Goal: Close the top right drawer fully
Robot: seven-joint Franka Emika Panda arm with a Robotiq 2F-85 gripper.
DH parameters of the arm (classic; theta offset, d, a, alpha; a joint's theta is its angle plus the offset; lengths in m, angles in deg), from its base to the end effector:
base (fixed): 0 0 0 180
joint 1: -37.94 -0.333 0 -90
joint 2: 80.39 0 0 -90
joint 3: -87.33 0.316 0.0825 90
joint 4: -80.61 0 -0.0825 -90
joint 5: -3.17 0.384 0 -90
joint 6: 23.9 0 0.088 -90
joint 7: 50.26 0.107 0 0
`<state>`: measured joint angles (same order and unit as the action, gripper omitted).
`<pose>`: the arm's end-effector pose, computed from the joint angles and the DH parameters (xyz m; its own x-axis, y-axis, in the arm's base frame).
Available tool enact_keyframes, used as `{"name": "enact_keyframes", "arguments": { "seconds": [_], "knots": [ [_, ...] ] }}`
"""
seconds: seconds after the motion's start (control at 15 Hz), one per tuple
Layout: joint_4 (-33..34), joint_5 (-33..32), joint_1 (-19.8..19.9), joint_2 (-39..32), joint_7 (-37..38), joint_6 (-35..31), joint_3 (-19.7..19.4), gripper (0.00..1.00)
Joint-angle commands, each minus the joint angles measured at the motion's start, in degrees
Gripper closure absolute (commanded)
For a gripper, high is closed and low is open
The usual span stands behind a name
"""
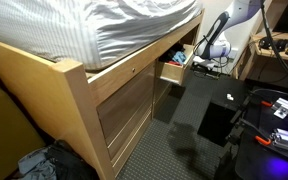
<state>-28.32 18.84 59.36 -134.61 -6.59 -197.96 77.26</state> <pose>0.5043 -0.3334 0.0285 0.0635 -0.9778 0.1999 -0.9899 -0.0872 -0.1118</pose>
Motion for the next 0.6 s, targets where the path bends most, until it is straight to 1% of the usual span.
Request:
{"name": "enact_keyframes", "arguments": {
  "seconds": [0.0,0.07,0.13,0.2,0.33,0.47,0.53],
  "knots": [
    [7.23,4.61,-1.03,-3.21,-0.56,-2.4,1.92,0.0],
    [9.75,2.29,-2.65,-3.1,-1.2,9.79,0.21,0.0],
    [7.65,-3.42,-1.25,-2.95,2.38,11.46,0.98,0.0],
    [0.35,3.14,-1.06,-0.36,-2.3,0.36,-0.68,0.0],
    [0.35,3.14,-1.06,-0.36,-2.3,0.36,-0.68,0.0],
    [-2.4,2.21,1.08,0.26,-4.43,4.35,-0.11,0.0],
    [-3.6,1.99,1.8,0.54,-5.09,5.31,0.11,0.0]
  ]
}}
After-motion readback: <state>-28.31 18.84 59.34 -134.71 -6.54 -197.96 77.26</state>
